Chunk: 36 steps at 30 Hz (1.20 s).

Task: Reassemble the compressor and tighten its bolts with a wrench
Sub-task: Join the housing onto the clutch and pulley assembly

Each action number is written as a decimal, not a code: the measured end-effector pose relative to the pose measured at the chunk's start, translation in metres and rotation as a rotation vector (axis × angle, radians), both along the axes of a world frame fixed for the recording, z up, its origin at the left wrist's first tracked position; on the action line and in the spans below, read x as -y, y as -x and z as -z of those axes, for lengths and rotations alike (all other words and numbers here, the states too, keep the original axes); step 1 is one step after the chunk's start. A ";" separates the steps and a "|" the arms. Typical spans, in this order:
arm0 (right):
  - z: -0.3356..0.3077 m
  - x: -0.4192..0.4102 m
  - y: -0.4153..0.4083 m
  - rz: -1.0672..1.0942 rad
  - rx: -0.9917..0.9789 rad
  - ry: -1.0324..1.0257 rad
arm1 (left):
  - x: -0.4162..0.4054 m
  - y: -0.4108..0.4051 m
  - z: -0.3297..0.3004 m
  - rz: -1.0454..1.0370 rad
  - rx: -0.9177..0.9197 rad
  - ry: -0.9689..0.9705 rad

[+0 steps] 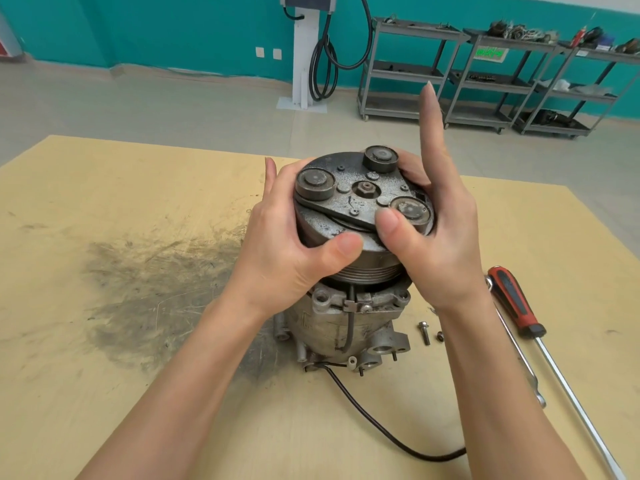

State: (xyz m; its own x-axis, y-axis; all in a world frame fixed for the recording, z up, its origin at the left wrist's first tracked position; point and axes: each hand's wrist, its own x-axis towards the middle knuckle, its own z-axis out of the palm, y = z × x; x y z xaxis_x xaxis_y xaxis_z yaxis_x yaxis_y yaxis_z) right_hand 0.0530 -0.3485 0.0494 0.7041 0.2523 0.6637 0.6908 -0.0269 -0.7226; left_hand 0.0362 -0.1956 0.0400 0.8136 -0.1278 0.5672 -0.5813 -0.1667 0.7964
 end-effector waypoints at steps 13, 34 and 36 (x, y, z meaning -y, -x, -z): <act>0.000 0.002 0.003 0.112 -0.024 0.057 | 0.000 -0.001 -0.003 0.036 -0.079 0.051; -0.001 0.006 0.002 0.093 -0.032 0.110 | 0.001 0.002 0.001 -0.036 -0.047 0.037; -0.001 0.006 0.003 0.091 -0.040 0.108 | 0.000 0.002 0.002 -0.031 -0.061 0.039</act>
